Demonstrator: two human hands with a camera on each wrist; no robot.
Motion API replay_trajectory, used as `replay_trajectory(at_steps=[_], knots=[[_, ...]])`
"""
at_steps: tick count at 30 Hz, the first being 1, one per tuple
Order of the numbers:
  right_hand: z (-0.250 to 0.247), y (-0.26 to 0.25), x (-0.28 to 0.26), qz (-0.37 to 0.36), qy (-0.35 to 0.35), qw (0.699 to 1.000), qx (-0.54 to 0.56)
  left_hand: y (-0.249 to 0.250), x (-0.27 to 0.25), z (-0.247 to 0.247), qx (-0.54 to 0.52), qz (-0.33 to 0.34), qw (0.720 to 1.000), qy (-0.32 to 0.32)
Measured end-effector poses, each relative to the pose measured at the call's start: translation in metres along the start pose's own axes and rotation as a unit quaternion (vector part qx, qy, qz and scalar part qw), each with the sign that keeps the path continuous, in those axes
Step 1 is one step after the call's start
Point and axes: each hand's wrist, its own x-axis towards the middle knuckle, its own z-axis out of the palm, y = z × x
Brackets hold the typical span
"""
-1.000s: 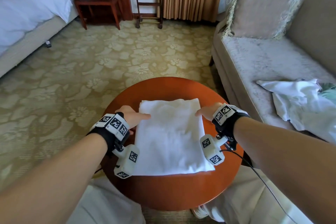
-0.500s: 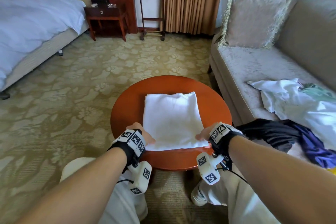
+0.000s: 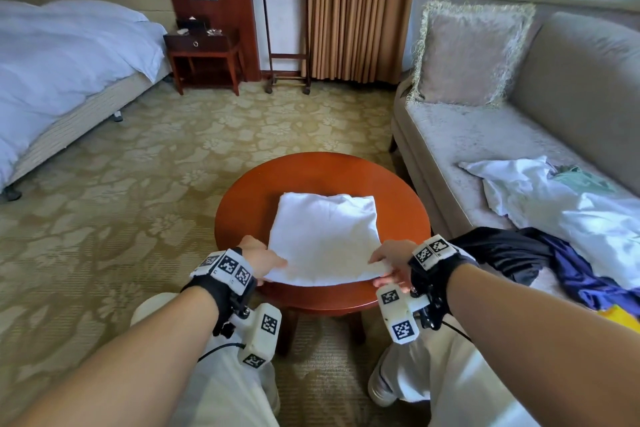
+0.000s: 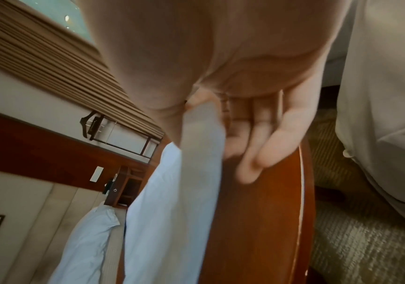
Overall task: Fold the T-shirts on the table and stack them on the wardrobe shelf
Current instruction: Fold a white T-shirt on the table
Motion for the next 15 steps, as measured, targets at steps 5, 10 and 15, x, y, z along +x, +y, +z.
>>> replay_trajectory(at_steps=[5, 10, 15], knots=[[-0.012, -0.003, -0.006, -0.083, 0.000, 0.988, 0.127, -0.001, -0.014, -0.023, -0.241, 0.051, 0.965, -0.085], [-0.024, -0.006, -0.017, -0.127, -0.067, 0.977, 0.158, -0.002, -0.011, -0.033, -0.318, 0.068, 0.938, -0.123], [-0.026, -0.004, -0.023, -0.110, -0.088, 0.972, 0.187, -0.006, -0.010, -0.040, -0.365, 0.091, 0.904, -0.201]])
